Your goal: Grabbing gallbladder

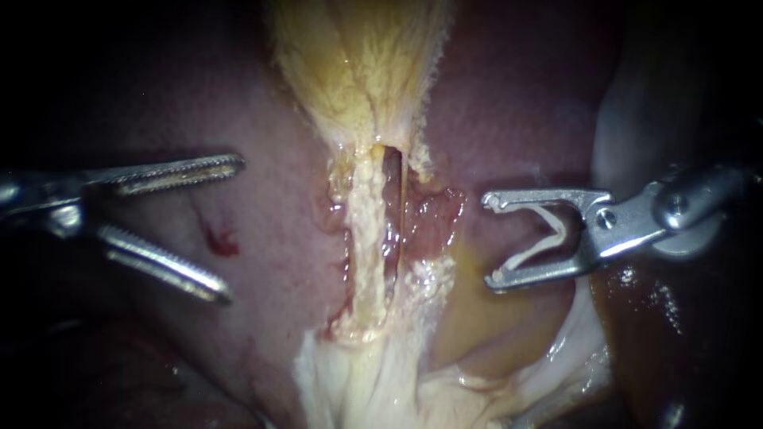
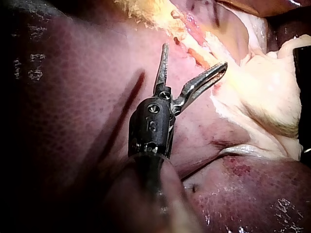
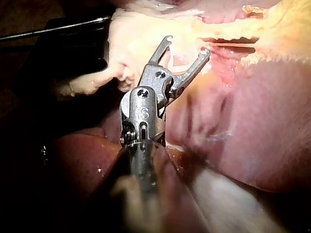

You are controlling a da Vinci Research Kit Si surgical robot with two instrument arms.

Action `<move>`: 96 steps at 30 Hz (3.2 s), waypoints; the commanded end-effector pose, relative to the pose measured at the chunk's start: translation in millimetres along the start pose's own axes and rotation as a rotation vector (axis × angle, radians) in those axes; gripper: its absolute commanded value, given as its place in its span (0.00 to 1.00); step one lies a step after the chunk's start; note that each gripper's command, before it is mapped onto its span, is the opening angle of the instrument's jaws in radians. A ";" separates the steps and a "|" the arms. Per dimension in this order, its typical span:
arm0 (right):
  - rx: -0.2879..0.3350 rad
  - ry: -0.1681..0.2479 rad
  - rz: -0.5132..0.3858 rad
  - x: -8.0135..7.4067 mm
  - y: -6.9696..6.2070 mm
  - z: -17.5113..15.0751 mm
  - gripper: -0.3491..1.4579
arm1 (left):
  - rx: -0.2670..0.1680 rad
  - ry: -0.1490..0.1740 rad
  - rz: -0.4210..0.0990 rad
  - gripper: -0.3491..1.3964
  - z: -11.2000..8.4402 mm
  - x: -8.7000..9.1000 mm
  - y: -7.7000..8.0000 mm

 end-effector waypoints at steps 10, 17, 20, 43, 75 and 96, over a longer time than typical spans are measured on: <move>0.000 0.000 0.000 0.0 0.0 0.0 0.47 | -0.012 0.000 -0.008 0.72 1.6 -0.3 0.6; 0.000 0.000 0.000 0.0 0.0 0.1 0.47 | -0.047 0.002 -0.019 0.71 5.9 -1.1 2.1; 0.000 0.000 0.000 0.0 0.0 0.1 0.47 | -0.065 0.003 -0.020 0.70 7.4 -1.2 2.9; 0.000 0.000 0.000 0.1 0.0 0.1 0.47 | -0.171 0.072 -0.126 0.47 10.8 2.0 4.3; -0.003 -0.001 0.000 0.2 0.0 0.3 0.47 | -0.287 0.118 -0.239 0.00 9.8 3.1 6.5; 0.000 0.000 0.000 0.2 -0.1 0.2 0.47 | -0.237 0.115 -0.335 0.00 2.4 -4.6 5.1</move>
